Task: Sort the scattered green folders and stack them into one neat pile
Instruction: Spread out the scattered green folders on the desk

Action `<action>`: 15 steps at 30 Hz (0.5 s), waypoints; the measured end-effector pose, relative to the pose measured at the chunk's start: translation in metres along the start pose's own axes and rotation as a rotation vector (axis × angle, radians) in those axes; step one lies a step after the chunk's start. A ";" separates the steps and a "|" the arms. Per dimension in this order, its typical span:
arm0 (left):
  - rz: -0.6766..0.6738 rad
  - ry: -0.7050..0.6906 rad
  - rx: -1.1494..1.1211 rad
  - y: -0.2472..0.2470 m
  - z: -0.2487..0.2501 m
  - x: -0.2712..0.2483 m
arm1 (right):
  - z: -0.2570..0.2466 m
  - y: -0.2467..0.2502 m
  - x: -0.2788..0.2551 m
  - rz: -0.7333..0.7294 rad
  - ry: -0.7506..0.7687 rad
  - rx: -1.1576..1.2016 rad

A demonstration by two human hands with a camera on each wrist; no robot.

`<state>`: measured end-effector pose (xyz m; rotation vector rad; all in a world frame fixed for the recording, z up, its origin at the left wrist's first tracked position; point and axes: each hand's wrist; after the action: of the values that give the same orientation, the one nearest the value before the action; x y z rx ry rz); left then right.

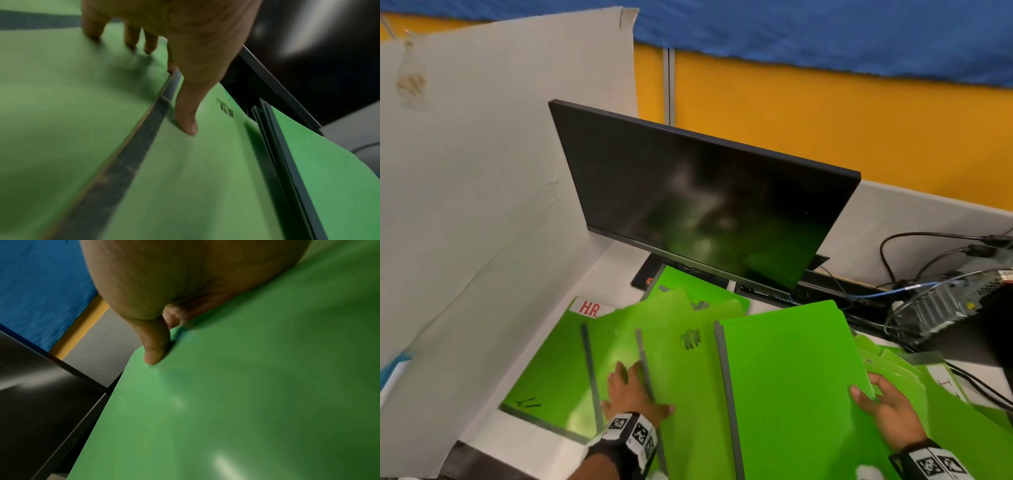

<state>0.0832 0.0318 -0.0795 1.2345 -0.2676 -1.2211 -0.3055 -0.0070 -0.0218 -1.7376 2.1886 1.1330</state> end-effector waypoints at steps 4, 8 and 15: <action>0.026 -0.187 -0.041 -0.003 0.011 -0.007 | 0.002 0.002 0.000 0.005 -0.002 -0.020; 0.166 0.132 -0.103 0.004 0.010 -0.012 | 0.005 0.001 -0.002 0.027 -0.034 -0.004; 0.022 -0.052 0.106 -0.004 0.035 -0.015 | 0.015 0.003 -0.001 0.092 -0.070 0.040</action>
<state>0.0497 0.0246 -0.0629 1.2889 -0.3875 -1.2339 -0.3131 0.0030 -0.0305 -1.5718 2.2545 1.1435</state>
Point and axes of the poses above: each hand's wrist, its own x-axis towards the middle knuckle, its own y-axis out of the back of the hand, z = x × y, and after that the axes turned 6 degrees about -y, right-handed
